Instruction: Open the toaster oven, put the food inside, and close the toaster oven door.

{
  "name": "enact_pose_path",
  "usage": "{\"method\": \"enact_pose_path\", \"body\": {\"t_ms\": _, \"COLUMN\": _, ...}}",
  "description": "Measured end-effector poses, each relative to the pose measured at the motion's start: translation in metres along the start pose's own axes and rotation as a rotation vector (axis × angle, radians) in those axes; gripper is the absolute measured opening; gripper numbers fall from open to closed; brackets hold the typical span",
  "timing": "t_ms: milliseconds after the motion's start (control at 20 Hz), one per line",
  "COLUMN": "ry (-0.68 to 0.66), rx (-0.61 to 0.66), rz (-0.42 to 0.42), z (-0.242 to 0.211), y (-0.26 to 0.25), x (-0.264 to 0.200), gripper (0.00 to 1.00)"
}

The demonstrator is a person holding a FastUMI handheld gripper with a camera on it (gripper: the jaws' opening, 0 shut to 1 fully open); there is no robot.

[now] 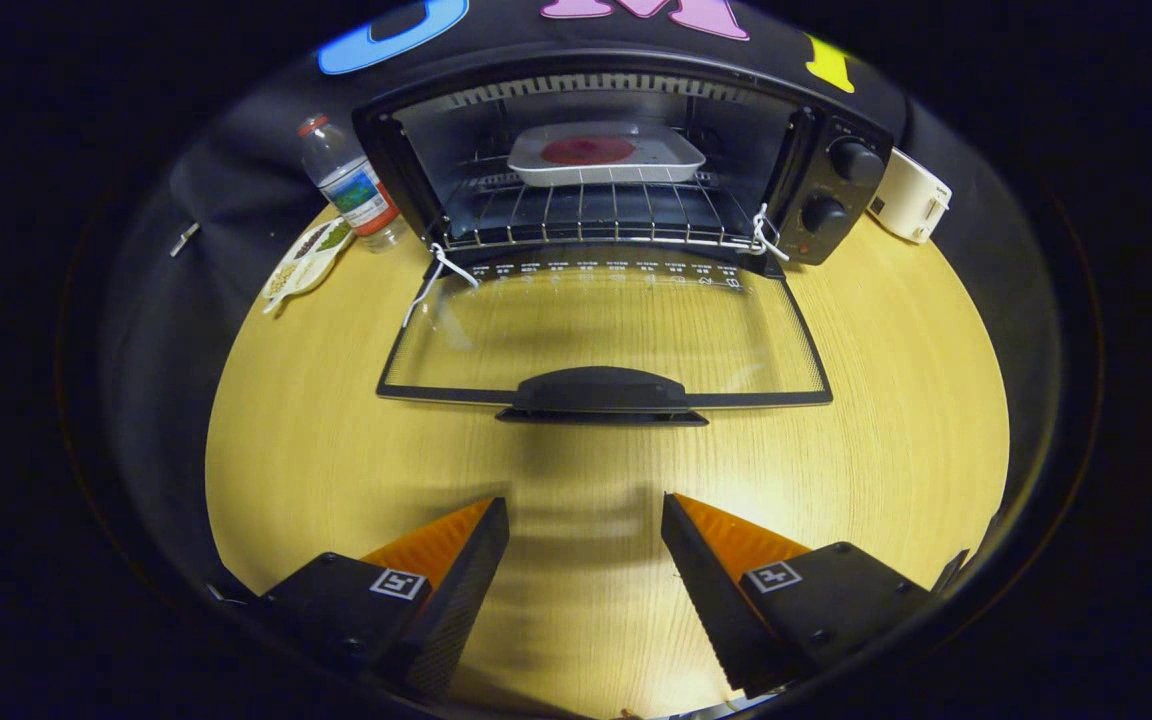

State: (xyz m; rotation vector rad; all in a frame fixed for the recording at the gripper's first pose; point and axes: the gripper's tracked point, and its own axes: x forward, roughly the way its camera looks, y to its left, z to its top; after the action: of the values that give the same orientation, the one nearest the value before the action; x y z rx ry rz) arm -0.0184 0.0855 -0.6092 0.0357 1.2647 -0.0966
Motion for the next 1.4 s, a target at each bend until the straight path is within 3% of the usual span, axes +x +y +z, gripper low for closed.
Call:
{"method": "enact_pose_path", "body": {"t_ms": 600, "ry": -0.035, "rx": 0.041, "rz": -0.103, "z": 0.035, "y": -0.009, "x": 0.034, "gripper": 0.99}}
{"method": "enact_pose_path", "body": {"t_ms": 1200, "ry": -0.049, "rx": 0.04, "rz": -0.033, "z": 0.04, "y": -0.005, "x": 0.019, "gripper": 0.99}}
{"method": "enact_pose_path", "body": {"t_ms": 1400, "ry": -0.116, "rx": 0.035, "rz": 0.005, "z": 0.053, "y": 0.002, "x": 0.0, "gripper": 0.99}}
